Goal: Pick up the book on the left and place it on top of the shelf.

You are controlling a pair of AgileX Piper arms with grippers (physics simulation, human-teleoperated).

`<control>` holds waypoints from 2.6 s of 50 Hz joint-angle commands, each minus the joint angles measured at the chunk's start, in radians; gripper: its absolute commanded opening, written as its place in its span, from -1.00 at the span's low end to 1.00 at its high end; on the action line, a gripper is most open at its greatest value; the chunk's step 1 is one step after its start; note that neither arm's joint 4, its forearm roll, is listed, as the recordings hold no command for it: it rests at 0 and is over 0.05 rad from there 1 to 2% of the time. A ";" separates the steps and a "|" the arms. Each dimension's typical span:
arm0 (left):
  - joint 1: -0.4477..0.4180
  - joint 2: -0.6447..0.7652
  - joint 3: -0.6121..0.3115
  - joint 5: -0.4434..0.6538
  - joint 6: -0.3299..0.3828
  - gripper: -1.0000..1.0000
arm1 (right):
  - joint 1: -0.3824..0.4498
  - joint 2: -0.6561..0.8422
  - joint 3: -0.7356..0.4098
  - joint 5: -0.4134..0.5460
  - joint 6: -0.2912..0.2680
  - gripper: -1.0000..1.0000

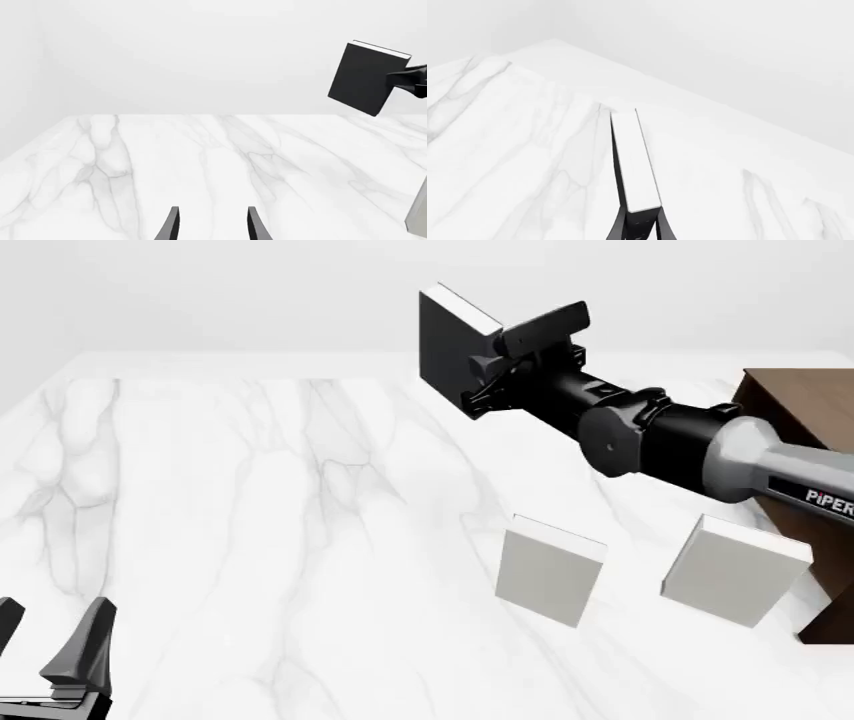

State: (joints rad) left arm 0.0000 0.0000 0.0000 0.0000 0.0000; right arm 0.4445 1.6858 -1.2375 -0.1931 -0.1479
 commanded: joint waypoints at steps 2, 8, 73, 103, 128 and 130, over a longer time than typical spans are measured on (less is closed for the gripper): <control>0.000 0.000 0.000 0.000 0.000 1.00 | -0.036 -0.175 0.114 0.022 -0.031 -1.00; 0.000 0.000 0.000 0.000 0.000 1.00 | -0.053 -0.243 0.157 0.041 -0.059 -1.00; 0.000 0.000 0.000 0.000 0.000 1.00 | -0.353 -0.679 0.262 0.341 -0.331 -1.00; 0.000 0.000 0.000 0.000 0.000 1.00 | -0.476 -0.772 0.265 0.406 -0.413 -1.00; 0.000 0.000 0.000 0.000 0.000 1.00 | -0.546 -0.812 0.276 0.428 -0.446 -1.00; 0.000 0.000 0.000 0.000 0.000 1.00 | -0.546 -0.812 0.276 0.428 -0.446 -1.00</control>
State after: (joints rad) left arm 0.0000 0.0000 0.0000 0.0000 0.0000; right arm -0.0839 0.8883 -0.9501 0.2365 -0.6167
